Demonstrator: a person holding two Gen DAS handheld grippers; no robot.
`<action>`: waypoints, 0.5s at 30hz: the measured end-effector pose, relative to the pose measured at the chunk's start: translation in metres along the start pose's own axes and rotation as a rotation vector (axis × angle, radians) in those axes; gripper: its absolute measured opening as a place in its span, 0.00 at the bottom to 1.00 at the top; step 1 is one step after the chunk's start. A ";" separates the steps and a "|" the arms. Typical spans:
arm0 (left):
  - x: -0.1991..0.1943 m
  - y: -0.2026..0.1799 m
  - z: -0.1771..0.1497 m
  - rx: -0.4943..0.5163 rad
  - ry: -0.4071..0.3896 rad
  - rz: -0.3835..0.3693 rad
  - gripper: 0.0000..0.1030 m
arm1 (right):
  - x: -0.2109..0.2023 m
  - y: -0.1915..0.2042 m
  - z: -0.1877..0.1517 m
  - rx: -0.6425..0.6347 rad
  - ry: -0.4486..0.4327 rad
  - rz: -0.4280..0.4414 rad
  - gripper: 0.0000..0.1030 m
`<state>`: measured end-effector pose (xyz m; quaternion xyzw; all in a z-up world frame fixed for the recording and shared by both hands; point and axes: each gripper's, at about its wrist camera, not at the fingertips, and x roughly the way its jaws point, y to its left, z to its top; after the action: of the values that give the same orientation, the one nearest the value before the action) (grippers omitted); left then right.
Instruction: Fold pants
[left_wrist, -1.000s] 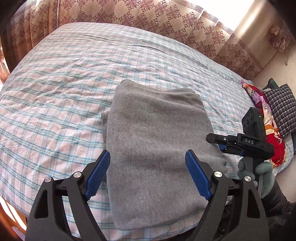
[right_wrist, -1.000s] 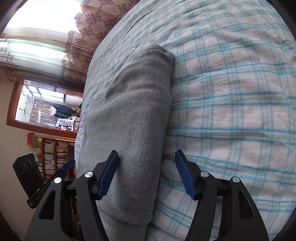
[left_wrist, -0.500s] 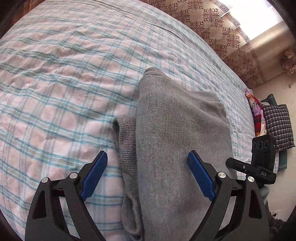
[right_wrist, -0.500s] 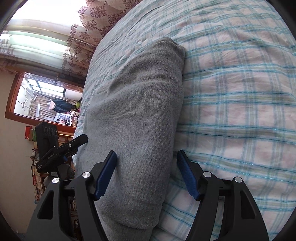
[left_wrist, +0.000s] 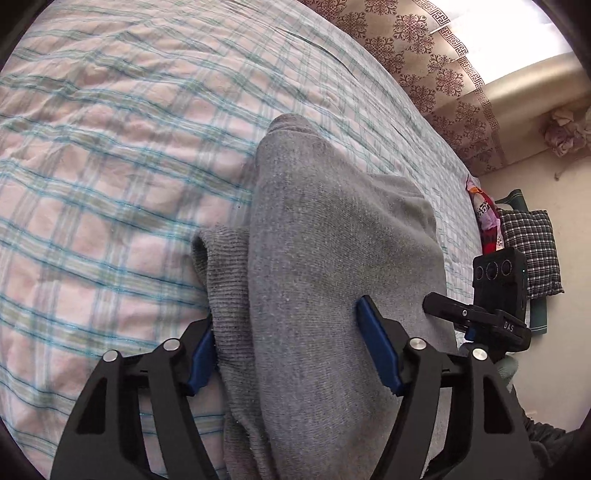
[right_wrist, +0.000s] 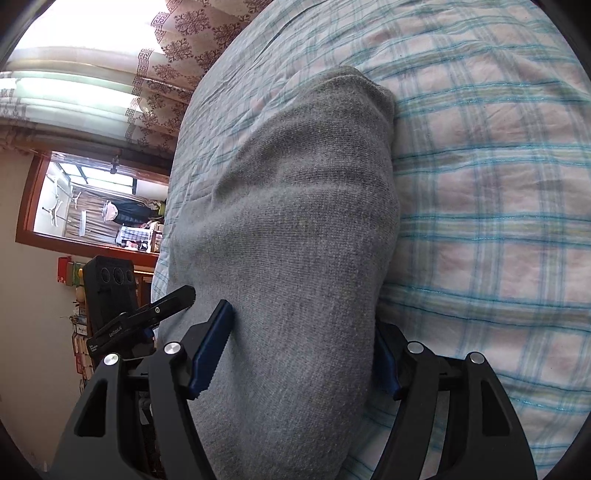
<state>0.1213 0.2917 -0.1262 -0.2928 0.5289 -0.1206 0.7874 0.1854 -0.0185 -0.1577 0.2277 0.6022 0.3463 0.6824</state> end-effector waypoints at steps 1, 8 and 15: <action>-0.001 -0.001 -0.001 0.003 -0.006 0.003 0.61 | 0.000 0.003 0.000 -0.017 -0.004 -0.020 0.55; -0.012 -0.010 -0.001 0.011 -0.029 0.021 0.45 | -0.013 0.015 0.004 -0.079 -0.040 -0.021 0.37; -0.024 -0.034 0.012 0.036 -0.061 0.016 0.39 | -0.048 0.036 0.020 -0.150 -0.123 0.000 0.31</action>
<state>0.1268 0.2805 -0.0844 -0.2780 0.5049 -0.1147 0.8091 0.1958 -0.0287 -0.0968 0.1970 0.5317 0.3759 0.7330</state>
